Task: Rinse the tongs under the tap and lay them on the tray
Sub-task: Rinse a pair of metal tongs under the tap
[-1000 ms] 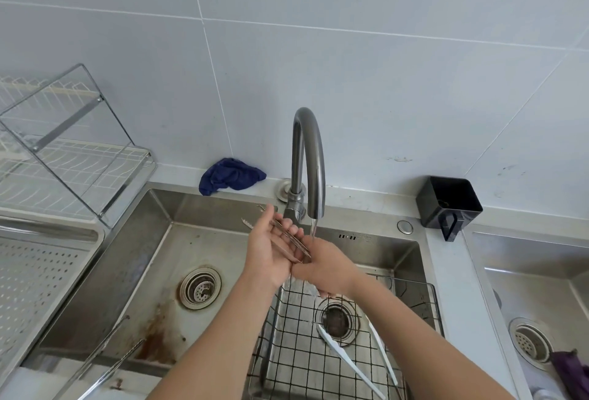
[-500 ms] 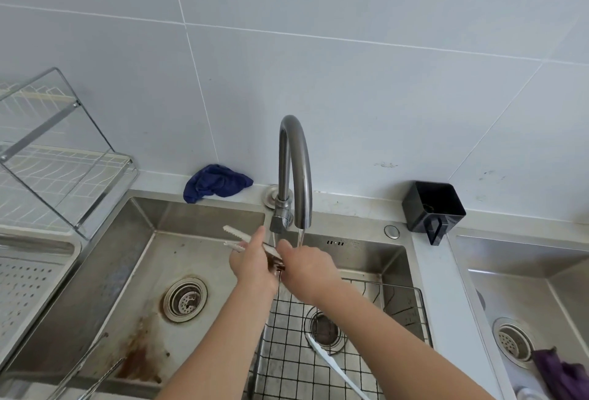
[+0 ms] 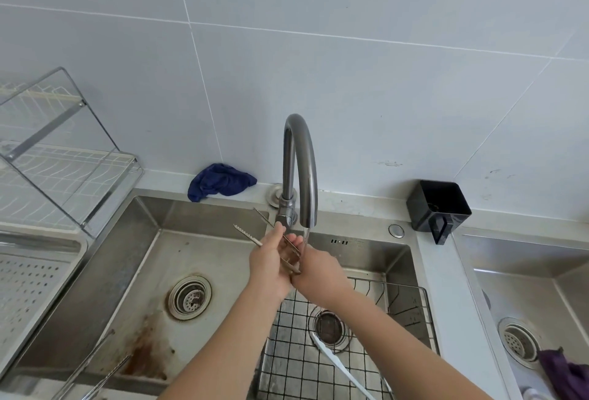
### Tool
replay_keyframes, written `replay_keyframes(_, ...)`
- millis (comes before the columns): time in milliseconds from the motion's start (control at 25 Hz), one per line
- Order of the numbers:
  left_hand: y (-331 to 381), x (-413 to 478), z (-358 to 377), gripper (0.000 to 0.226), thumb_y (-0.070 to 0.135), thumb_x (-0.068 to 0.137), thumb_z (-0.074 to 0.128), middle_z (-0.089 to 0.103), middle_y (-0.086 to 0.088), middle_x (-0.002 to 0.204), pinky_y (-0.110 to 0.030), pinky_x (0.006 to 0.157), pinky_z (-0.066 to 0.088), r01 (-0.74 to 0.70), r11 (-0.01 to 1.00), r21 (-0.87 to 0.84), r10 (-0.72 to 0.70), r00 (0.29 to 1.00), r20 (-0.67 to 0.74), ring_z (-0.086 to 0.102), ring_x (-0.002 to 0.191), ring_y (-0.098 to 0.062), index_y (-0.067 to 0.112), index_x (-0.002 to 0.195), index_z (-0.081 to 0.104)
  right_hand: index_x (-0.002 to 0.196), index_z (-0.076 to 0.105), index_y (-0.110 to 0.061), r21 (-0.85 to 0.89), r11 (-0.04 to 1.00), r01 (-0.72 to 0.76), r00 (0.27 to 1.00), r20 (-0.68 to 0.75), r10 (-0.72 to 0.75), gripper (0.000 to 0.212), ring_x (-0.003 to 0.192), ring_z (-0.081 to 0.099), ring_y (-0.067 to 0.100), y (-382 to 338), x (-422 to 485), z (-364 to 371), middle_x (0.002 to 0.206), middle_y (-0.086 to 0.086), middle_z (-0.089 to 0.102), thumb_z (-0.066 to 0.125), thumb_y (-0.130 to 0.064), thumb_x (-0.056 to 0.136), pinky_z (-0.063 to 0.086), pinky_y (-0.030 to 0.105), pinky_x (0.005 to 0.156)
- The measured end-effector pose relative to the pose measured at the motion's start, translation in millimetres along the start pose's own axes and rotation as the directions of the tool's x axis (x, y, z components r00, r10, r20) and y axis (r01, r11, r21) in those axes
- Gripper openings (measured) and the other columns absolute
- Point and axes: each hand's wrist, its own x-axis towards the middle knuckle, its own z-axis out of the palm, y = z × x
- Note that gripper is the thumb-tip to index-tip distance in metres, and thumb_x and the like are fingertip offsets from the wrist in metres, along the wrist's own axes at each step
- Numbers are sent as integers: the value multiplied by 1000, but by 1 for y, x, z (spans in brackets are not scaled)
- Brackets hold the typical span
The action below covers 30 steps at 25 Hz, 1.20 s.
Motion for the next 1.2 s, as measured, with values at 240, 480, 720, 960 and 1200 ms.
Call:
replay_keyframes(240,26,5,-10,20,33,89,70,68,-3,74,-35,68,60,13,981,-192,7,995,99,70,64,-20,14,84,70,93,50,-19,588,792,-167,948,317,-35,25,39,44,9,7,-17,-11,62,-4,50,68,-10,78,38,25,40)
replay_keyframes(480,3,2,-16,25,40,97,61,71,-3,81,-44,86,52,-4,999,38,2,998,60,70,80,-24,19,86,68,131,49,-25,32,998,61,981,183,-66,52,100,66,31,-8,2,-15,105,3,69,64,-22,81,47,32,76)
replay_keyframes(720,-11,-15,-60,53,62,97,40,76,2,111,-37,101,48,-347,777,525,295,938,184,67,112,-16,23,112,73,105,45,-26,97,995,7,989,149,-21,34,82,60,27,-15,19,-12,85,-5,58,63,-41,81,42,32,67)
replay_keyframes(960,-51,-1,-118,57,35,102,49,30,1,165,-33,124,20,-457,-295,839,183,835,519,26,152,-18,21,155,35,110,60,-28,346,936,-70,996,73,48,49,91,68,16,-9,1,-15,98,-8,72,66,-66,78,56,38,81)
replay_keyframes(1200,-51,-9,-141,70,39,73,75,56,-17,147,-47,123,30,-456,-774,438,-67,748,660,46,142,-36,9,135,65,114,57,-35,468,867,-168,985,48,165,44,59,58,2,20,-54,-10,80,-10,66,63,-67,85,48,26,56)
